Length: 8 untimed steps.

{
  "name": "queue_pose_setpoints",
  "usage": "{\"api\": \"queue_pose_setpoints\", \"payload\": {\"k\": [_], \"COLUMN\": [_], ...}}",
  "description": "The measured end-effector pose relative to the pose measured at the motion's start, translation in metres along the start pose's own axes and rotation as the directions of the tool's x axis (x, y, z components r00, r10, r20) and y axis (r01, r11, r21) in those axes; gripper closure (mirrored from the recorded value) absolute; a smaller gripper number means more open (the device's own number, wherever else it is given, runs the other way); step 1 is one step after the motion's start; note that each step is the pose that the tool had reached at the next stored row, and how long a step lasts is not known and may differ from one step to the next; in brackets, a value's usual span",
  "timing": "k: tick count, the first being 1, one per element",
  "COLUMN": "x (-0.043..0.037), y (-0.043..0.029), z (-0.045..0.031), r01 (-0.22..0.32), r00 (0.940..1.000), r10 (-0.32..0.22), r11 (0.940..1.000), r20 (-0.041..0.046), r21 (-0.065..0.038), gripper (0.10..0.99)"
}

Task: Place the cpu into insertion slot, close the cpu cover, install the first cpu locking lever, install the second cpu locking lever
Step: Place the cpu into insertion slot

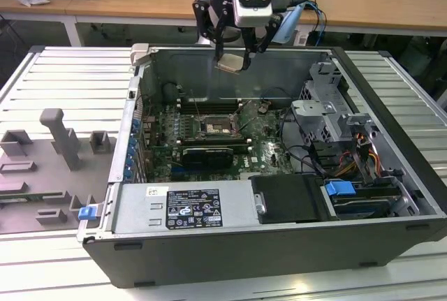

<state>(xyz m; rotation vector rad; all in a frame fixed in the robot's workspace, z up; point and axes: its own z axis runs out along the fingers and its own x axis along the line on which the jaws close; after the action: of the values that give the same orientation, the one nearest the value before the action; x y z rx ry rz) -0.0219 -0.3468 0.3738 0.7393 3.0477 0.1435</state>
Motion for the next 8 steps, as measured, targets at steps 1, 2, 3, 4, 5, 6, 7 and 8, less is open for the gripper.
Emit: {"api": "queue_pose_setpoints", "payload": {"k": [1, 2, 3, 4, 5, 6, 7, 8], "x": [0.0, 0.0001, 0.0001, 0.0001, 0.0001, 0.0002, 0.0002, 0.0003], "y": [0.0, 0.0, 0.0, -0.0001, 0.0, -0.0001, -0.0001, -0.0001], "z": [0.0001, 0.0001, 0.0001, 0.0001, 0.0001, 0.0002, 0.0002, 0.0002], "r01": [-0.014, -0.019, -0.024, -0.03, -0.035, -0.047, -0.057, -0.067], "r00": [0.9999, 0.9998, 0.9997, 0.9995, 0.9994, 0.9989, 0.9984, 0.9977], "r10": [0.014, 0.019, 0.024, 0.03, 0.035, 0.047, 0.057, 0.067], "r11": [0.9999, 0.9998, 0.9997, 0.9995, 0.9994, 0.9989, 0.9984, 0.9978], "r20": [0.0012, 0.0017, 0.0022, 0.0027, 0.0031, 0.0042, 0.005, 0.0059], "r21": [0.0, 0.0, 0.0, -0.001, -0.001, -0.001, -0.001, -0.002], "gripper": [0.549, 0.549, 0.549, 0.549, 0.549, 0.549, 0.549, 0.549]}}
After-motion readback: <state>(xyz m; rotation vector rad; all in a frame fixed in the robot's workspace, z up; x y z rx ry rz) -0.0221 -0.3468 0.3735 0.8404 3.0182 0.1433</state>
